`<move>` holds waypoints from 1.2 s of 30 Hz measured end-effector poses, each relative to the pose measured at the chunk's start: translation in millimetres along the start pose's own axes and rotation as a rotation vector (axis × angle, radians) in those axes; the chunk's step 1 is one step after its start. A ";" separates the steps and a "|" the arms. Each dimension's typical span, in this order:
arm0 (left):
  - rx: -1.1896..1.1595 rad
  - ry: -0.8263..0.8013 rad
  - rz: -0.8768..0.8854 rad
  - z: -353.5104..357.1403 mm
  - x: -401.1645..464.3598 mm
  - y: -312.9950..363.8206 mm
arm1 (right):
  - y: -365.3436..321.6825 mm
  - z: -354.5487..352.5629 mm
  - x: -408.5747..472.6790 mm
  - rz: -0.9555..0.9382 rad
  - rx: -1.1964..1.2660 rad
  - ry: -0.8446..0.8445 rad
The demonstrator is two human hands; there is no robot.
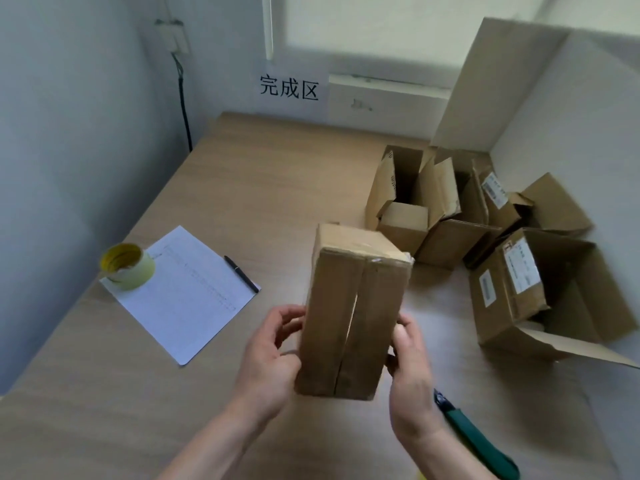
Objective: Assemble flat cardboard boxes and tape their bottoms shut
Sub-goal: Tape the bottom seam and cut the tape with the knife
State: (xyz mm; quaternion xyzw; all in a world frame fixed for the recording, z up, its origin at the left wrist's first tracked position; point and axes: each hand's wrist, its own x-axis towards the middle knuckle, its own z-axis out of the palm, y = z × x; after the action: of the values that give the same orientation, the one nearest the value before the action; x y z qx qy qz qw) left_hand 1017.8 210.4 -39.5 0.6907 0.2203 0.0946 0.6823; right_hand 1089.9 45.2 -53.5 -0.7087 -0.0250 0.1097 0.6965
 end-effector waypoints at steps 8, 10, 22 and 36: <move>-0.209 -0.245 -0.444 -22.2 -5.2 -28.9 | 8.8 -10.6 4.6 0.415 0.186 -0.167; -0.111 -0.296 -0.442 -11.2 -9.8 -28.2 | 15.1 -10.2 1.3 0.418 0.133 -0.214; 0.185 0.058 -0.246 6.7 25.1 -11.7 | 10.2 4.9 55.5 0.294 -0.523 0.017; 0.347 0.137 -0.214 29.8 265.6 47.8 | -60.6 62.8 221.9 0.237 -0.559 0.030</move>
State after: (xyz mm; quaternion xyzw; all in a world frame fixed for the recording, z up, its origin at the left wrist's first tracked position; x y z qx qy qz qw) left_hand 1274.1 300.0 -39.1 0.7626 0.3511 0.0291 0.5425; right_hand 1301.3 150.4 -20.6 -0.8724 0.0388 0.1685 0.4572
